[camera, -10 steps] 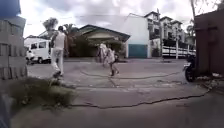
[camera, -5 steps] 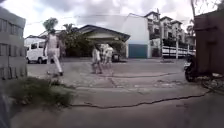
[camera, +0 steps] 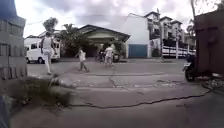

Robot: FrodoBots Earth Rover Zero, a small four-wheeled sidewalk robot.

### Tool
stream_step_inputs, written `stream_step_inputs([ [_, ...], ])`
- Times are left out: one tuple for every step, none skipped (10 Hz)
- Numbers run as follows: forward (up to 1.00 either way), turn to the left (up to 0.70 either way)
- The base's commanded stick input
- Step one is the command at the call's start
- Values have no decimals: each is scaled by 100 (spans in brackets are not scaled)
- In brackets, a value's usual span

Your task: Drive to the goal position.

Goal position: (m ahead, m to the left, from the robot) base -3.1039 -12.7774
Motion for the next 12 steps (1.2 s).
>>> stream_step_inputs([
  [-12,0],
  [-12,0],
  [-12,0],
  [-12,0],
  [-12,0],
  [-12,0],
  [-12,0],
  [-12,0],
  [-12,0],
  [-12,0],
  [-12,0],
  [-12,0],
])
